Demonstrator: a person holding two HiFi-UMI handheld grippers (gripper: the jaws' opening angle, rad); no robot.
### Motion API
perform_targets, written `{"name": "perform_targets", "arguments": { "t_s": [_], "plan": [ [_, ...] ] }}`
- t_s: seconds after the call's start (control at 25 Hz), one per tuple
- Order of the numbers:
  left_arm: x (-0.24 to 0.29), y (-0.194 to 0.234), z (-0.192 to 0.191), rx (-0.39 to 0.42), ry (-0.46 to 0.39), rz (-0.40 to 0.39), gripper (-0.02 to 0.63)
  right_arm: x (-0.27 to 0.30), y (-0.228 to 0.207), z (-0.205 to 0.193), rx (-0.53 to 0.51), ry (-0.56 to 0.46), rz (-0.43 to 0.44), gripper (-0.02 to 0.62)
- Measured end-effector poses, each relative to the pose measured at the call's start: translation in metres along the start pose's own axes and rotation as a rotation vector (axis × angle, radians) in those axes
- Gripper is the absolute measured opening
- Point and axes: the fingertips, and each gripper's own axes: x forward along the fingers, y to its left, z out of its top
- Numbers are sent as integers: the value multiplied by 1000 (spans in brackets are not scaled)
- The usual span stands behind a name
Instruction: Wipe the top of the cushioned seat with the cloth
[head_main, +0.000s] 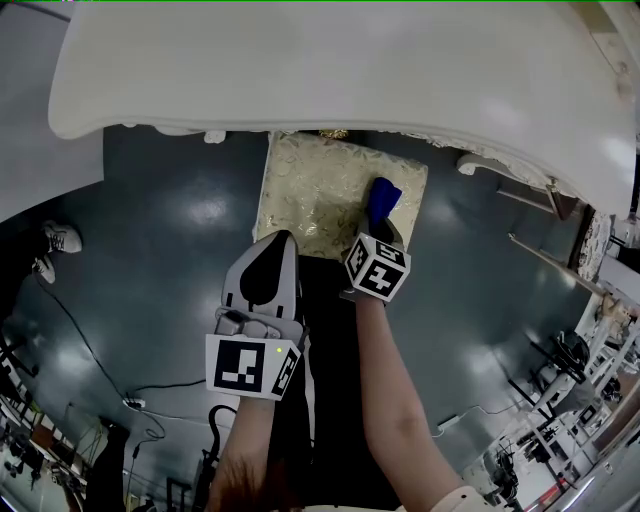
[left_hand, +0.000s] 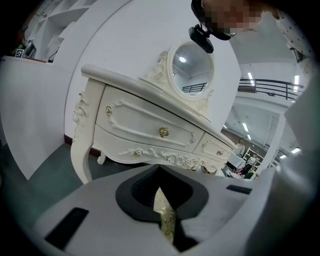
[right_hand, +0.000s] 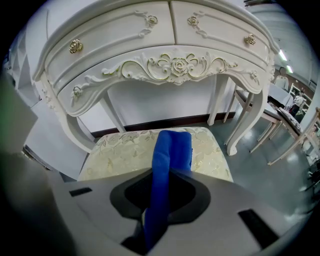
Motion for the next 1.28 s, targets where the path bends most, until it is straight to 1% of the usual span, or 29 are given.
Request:
{"name": "perform_targets", "arguments": {
  "t_s": [0.32, 0.64, 1.08, 1.28],
  "plan": [
    [-2, 9, 4, -11, -7, 2, -2, 1, 15, 1, 2, 0, 6, 61],
    [-4, 18, 8, -21, -17, 10, -2, 2, 34, 0, -23, 7, 31, 61],
    [-12, 33, 10, -39, -31, 49, -3, 3, 52, -1, -36, 5, 41, 61],
    [-13, 36, 11, -44, -33, 53, -2, 4, 60, 0, -38, 9, 58, 61]
  ]
}}
